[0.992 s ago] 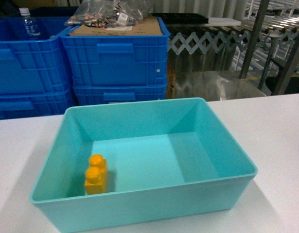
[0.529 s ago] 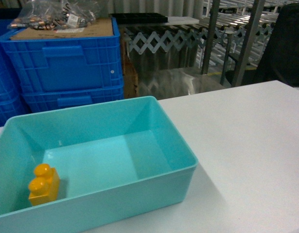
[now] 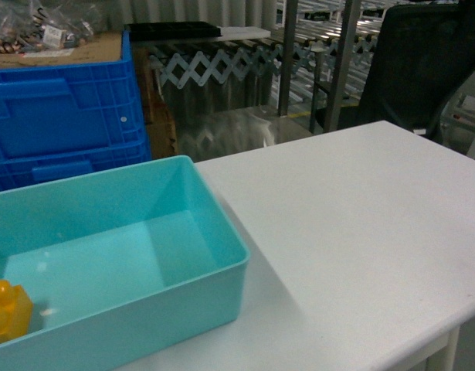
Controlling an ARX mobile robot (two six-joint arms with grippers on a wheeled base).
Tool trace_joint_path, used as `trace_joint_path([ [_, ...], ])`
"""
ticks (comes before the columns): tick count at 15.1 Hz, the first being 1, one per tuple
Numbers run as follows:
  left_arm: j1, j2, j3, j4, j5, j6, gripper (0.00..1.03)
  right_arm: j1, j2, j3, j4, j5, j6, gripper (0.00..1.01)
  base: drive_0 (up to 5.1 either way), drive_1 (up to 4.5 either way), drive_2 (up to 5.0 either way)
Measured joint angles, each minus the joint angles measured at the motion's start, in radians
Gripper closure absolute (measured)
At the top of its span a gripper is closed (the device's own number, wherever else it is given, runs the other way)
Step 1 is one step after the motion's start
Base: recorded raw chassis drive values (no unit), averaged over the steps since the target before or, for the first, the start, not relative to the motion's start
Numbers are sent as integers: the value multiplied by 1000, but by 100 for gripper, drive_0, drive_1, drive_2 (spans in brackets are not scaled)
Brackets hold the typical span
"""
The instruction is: Pick red block from blue box to shelf
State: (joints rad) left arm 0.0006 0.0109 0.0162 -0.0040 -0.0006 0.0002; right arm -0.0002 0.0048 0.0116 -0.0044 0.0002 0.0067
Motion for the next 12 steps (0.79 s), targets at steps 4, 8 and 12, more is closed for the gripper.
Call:
trace_joint_path([
  [4,0,0,0,0,0,0,5,0,0,0,0,0,0,75,0,0,0],
  [8,0,0,0,0,0,0,5,0,0,0,0,0,0,76,0,0,0],
  [12,0,0,0,0,0,0,5,0,0,0,0,0,0,76,0,0,0],
])
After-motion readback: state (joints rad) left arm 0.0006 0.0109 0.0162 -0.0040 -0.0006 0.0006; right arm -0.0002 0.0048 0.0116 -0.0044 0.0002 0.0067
